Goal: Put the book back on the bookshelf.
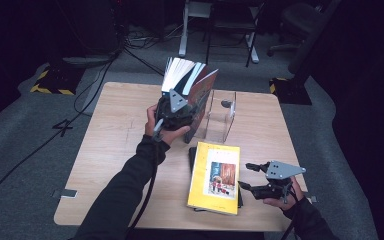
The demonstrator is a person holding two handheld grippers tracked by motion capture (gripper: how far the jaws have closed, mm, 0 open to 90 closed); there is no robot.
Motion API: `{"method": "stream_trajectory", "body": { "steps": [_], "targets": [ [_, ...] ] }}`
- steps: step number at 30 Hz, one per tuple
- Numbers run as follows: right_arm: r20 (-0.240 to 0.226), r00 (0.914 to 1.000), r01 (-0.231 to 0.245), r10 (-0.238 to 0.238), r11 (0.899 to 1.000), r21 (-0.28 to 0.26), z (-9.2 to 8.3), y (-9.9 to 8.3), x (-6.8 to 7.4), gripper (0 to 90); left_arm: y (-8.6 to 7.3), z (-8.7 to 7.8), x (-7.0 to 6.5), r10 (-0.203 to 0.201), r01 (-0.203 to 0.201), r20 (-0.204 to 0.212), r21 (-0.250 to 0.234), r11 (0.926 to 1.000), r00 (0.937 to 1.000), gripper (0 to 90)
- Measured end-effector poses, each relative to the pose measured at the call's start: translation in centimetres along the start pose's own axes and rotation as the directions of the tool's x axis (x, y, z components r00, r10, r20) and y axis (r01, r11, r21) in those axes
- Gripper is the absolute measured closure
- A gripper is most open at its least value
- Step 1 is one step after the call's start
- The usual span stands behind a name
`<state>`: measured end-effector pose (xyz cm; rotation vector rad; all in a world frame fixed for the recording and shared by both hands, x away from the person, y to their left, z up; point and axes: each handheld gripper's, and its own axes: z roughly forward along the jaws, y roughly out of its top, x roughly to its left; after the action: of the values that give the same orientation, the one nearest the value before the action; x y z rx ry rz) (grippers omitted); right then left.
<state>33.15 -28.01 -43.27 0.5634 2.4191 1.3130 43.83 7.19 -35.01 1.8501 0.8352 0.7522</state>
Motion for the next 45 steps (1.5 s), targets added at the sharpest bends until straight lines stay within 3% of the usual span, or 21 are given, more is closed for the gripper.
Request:
{"method": "stream_trajectory", "body": {
  "steps": [2, 6, 13, 17, 21, 25, 27, 28, 30, 32, 33, 35, 36, 38, 40, 45],
  "targets": [
    [0.003, 1.0, -0.007, 0.007, 1.0, 0.009, 0.1, 0.0, 0.0, 32.6, -0.9, -1.2, 0.3, 0.004, -0.004, 0.035, -0.007, 1.0, 0.9994, 38.6],
    [0.007, 0.9999, -0.014, 0.014, 1.0, 0.014, 0.2, 0.1, 0.1, 31.4, -1.8, -2.4, 0.5, 0.024, -0.024, 0.06, 0.009, 0.9997, 0.9979, 37.0],
    [0.005, 0.9997, -0.023, 0.022, 1.0, 0.022, 0.3, 0.0, 0.2, 31.2, -4.1, -5.2, -0.2, 0.103, -0.113, 0.144, 0.059, 0.9919, 0.9842, 32.4],
    [0.011, 0.9995, -0.03, 0.03, 0.999, 0.024, 0.2, -0.1, 0.1, 31.3, -5.4, -6.1, -0.6, 0.102, -0.116, 0.177, 0.072, 0.9906, 0.9788, 31.5],
    [0.014, 0.9995, -0.03, 0.029, 0.999, 0.031, 0.1, -0.2, 0.4, 31.6, -6.9, -6.7, -1.0, 0.118, -0.142, 0.209, 0.104, 0.9844, 0.9708, 30.3],
    [0.01, 0.9994, -0.034, 0.033, 0.998, 0.045, -0.1, -0.5, 0.8, 31.9, -8.7, -7.4, -1.6, 0.1, -0.137, 0.254, 0.131, 0.9819, 0.9619, 29.7],
    [-0.003, 0.9998, -0.018, 0.019, 0.997, 0.07, -0.3, -0.8, 1.3, 32.7, -10.6, -7.8, -2.4, 0.063, -0.113, 0.302, 0.152, 0.9818, 0.9512, 29.5],
    [-0.007, 0.9999, -0.011, 0.012, 0.997, 0.077, -0.3, -0.8, 1.5, 32.7, -10.6, -7.8, -2.4, 0.063, -0.113, 0.302, 0.152, 0.9818, 0.9512, 29.5],
    [-0.01, 0.9999, -0.003, 0.003, 0.996, 0.089, -0.4, -0.9, 1.8, 32.7, -12.5, -8.1, -3.0, 0.062, -0.13, 0.338, 0.184, 0.9743, 0.939, 29.1],
    [-0.022, 0.9997, -0.002, 0.005, 0.995, 0.102, -0.5, -1.1, 2.3, 32.7, -13.8, -8.4, -3.3, 0.061, -0.14, 0.352, 0.205, 0.9686, 0.9342, 28.8],
    [-0.035, 0.9994, -0.003, 0.007, 0.994, 0.113, -0.6, -1.3, 2.6, 32.7, -14.9, -8.6, -3.5, 0.04, -0.135, 0.387, 0.221, 0.9659, 0.9214, 28.4],
    [-0.036, 0.9993, -0.002, 0.007, 0.993, 0.12, -0.5, -1.3, 2.8, 32.7, -15.5, -8.7, -3.5, 0.032, -0.13, 0.395, 0.226, 0.9653, 0.9183, 28.4],
    [-0.042, 0.9991, -0.002, 0.008, 0.992, 0.127, -0.5, -1.4, 3.0, 32.7, -16.2, -8.9, -3.6, 0.027, -0.137, 0.415, 0.237, 0.9618, 0.9095, 28.4],
    [-0.049, 0.9988, -0.004, 0.011, 0.99, 0.142, -0.4, -1.6, 3.4, 32.3, -16.8, -9.0, -3.8, 0.039, -0.162, 0.426, 0.257, 0.9527, 0.9039, 26.9],
    [-0.048, 0.9987, -0.007, 0.014, 0.989, 0.149, -0.3, -1.6, 3.8, 32.1, -17.2, -9.2, -3.9, 0.032, -0.168, 0.447, 0.269, 0.9485, 0.8941, 26.9],
    [-0.071, 0.9967, -0.027, 0.039, 0.987, 0.161, -0.2, -1.7, 4.2, 32.0, -18.2, -9.3, -4.3, -0.005, -0.151, 0.455, 0.304, 0.9405, 0.8905, 26.4]
  ]
}}
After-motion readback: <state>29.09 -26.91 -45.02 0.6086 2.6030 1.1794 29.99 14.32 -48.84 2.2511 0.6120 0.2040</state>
